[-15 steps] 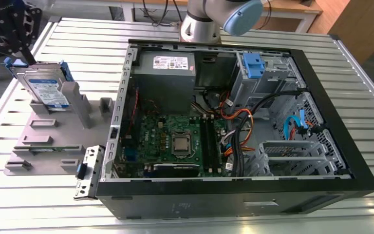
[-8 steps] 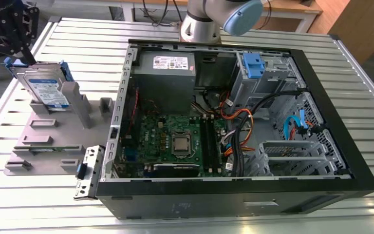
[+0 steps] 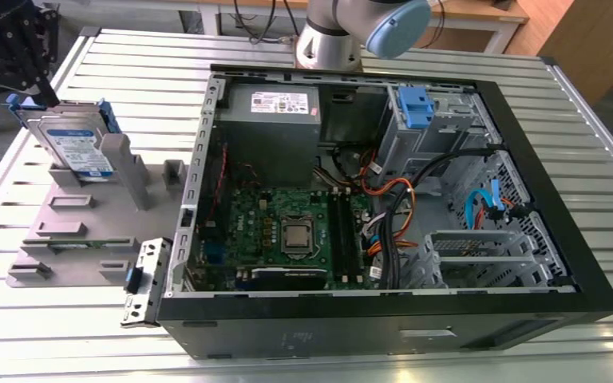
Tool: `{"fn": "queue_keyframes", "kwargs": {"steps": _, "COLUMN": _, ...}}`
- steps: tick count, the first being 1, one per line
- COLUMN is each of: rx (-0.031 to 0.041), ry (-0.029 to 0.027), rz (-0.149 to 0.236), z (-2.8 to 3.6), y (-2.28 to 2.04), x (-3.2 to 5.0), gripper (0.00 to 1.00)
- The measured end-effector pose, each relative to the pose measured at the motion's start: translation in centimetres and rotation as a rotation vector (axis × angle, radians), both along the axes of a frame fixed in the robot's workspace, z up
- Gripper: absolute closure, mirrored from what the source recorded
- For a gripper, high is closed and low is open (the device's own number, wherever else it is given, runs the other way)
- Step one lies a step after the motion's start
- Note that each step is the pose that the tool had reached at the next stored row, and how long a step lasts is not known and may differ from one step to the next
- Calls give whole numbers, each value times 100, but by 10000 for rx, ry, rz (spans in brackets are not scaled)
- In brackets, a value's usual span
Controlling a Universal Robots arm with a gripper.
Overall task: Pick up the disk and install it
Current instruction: 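Pick up the disk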
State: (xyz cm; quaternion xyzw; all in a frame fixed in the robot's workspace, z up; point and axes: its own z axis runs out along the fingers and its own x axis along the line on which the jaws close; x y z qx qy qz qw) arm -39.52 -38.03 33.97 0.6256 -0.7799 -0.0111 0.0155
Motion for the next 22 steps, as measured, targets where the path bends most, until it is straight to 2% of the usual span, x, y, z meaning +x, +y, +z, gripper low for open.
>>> {"fn": "queue_keyframes", "kwargs": {"steps": 2, "rx": 3, "ry": 0, "rz": 143, "z": 0, "y": 0, "x": 0, "gripper": 89}}
{"fn": "queue_keyframes", "kwargs": {"steps": 6, "rx": 15, "ry": 1, "rz": 149, "z": 0, "y": 0, "x": 0, "gripper": 89}}
{"fn": "queue_keyframes", "kwargs": {"steps": 8, "rx": 146, "ry": -1, "rz": 148, "z": -1, "y": 1, "x": 0, "gripper": 89}}
{"fn": "queue_keyframes", "kwargs": {"steps": 11, "rx": 221, "ry": -2, "rz": 149, "z": -2, "y": 1, "x": 0, "gripper": 89}}
{"fn": "queue_keyframes", "kwargs": {"steps": 17, "rx": 226, "ry": -1, "rz": 193, "z": -27, "y": 3, "x": -1, "gripper": 89}}
{"fn": "queue_keyframes", "kwargs": {"steps": 22, "rx": 226, "ry": 3, "rz": 552, "z": -35, "y": 9, "x": 1, "gripper": 89}}
